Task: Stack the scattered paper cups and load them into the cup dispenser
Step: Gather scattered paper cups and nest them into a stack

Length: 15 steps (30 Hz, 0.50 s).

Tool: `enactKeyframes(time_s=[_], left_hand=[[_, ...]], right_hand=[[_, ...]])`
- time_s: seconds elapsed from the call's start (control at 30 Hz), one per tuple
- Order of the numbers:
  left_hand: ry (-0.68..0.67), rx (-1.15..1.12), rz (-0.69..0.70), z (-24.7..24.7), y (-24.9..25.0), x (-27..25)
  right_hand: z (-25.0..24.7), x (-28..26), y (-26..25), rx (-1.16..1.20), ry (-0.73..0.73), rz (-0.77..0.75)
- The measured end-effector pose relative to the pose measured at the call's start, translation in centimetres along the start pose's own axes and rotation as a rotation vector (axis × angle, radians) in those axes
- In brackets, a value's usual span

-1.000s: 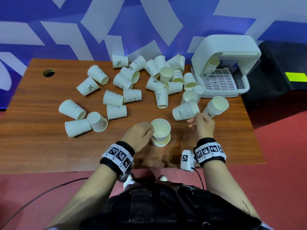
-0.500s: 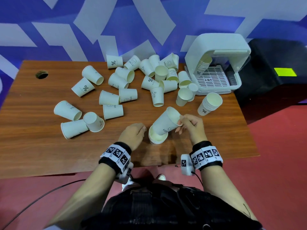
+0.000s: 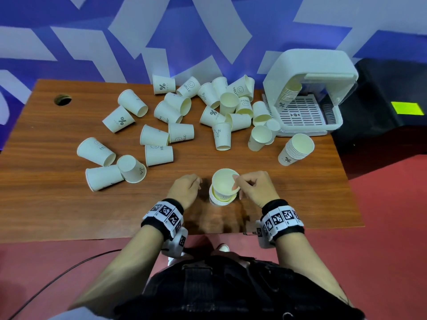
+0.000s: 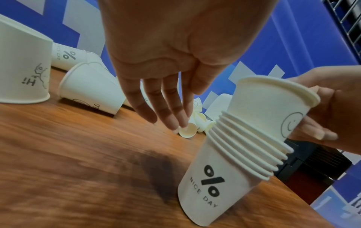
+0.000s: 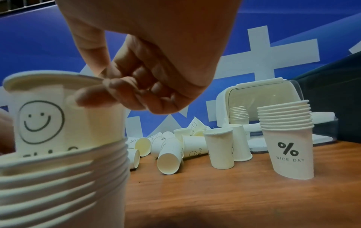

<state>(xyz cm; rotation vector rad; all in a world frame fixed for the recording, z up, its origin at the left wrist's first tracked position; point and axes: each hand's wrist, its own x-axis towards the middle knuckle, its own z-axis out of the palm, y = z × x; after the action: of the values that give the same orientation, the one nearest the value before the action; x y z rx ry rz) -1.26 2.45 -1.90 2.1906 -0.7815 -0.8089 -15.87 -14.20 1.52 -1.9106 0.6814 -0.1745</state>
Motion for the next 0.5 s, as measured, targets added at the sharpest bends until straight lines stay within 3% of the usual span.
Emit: enactKeyframes(time_s=[0.23,0.37,0.5], left_hand=[[0.015,-0.023,-0.045,0.1,0.2,1.0],[0.025,-0.023,-0.075,-0.1,0.3,1.9],[0.046,-0.01,-0.09,-0.3,0.3,2.6]], right_hand=[[-0.5,1.6,0.9,0.059,-0.04,-0.025],[-1.4,3.5,1.3,0.013,0.136,0.013],[-2.9,6.8,3.1,-0.091,0.239,0.169]])
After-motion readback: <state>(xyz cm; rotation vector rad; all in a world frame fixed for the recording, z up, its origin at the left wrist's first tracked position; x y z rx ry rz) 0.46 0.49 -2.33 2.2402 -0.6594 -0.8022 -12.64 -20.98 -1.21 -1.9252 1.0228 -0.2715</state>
